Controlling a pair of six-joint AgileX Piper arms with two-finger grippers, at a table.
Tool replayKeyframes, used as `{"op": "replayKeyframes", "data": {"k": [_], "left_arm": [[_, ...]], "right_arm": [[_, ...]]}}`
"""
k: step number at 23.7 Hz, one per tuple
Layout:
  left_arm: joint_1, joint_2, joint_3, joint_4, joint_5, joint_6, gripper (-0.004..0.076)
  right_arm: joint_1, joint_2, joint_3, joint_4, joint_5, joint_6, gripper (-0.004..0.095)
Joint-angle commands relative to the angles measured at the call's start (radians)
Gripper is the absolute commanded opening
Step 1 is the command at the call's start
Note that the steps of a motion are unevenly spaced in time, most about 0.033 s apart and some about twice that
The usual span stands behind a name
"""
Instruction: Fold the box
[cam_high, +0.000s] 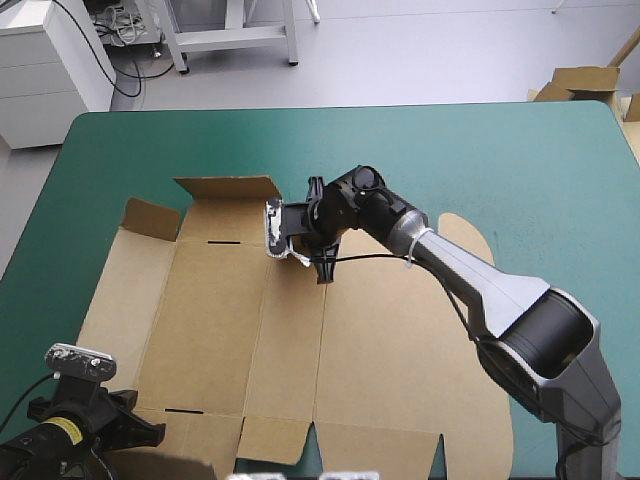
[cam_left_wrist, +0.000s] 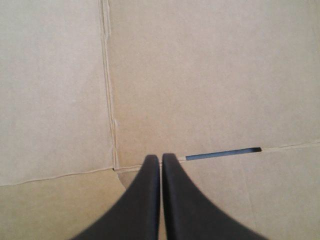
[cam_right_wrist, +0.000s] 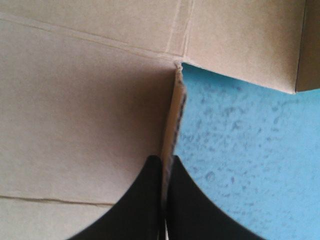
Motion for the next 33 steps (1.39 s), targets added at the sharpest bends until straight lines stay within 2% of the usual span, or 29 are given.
{"op": "replayKeyframes", "data": {"k": [1, 17, 19, 22, 23, 25, 28, 30, 31, 32, 33], "left_arm": [[0.002, 0.012, -0.023, -0.006, -0.047, 0.000, -0.0008], [0.002, 0.012, -0.023, -0.013, -0.047, -0.007, -0.0008], [0.002, 0.012, -0.023, -0.013, -0.047, -0.007, -0.0008], [0.002, 0.012, -0.023, -0.013, -0.047, -0.007, -0.0008], [0.002, 0.012, -0.023, -0.013, -0.047, -0.007, -0.0008], [0.002, 0.012, -0.023, -0.013, -0.047, -0.007, -0.0008], [0.002, 0.012, -0.023, -0.013, -0.047, -0.007, -0.0008], [0.002, 0.012, -0.023, -0.013, -0.047, -0.007, -0.0008], [0.002, 0.012, -0.023, -0.013, -0.047, -0.007, -0.0008], [0.002, 0.012, -0.023, -0.013, -0.047, -0.007, -0.0008], [0.002, 0.012, -0.023, -0.013, -0.047, -0.007, -0.0008]], "right_arm": [[0.019, -0.055, -0.035, -0.010, -0.082, -0.029, -0.0022], [0.021, -0.055, -0.035, -0.010, -0.093, -0.033, -0.0014], [0.021, -0.055, -0.035, -0.034, -0.114, 0.002, -0.0005], [0.021, -0.055, -0.035, -0.075, -0.128, 0.061, 0.0076], [0.021, -0.057, -0.035, -0.103, -0.128, 0.083, 0.0160], [0.021, -0.059, -0.035, -0.110, -0.128, 0.091, 0.0241], [0.021, -0.072, -0.035, -0.142, -0.126, 0.094, 0.0261], [0.016, -0.090, -0.035, -0.276, -0.111, 0.147, 0.0254], [-0.007, -0.110, -0.035, -0.364, -0.111, 0.296, 0.0254], [-0.045, -0.125, -0.035, -0.401, -0.114, 0.429, 0.0254], [-0.074, -0.138, -0.035, -0.419, -0.109, 0.479, 0.0254]]}}
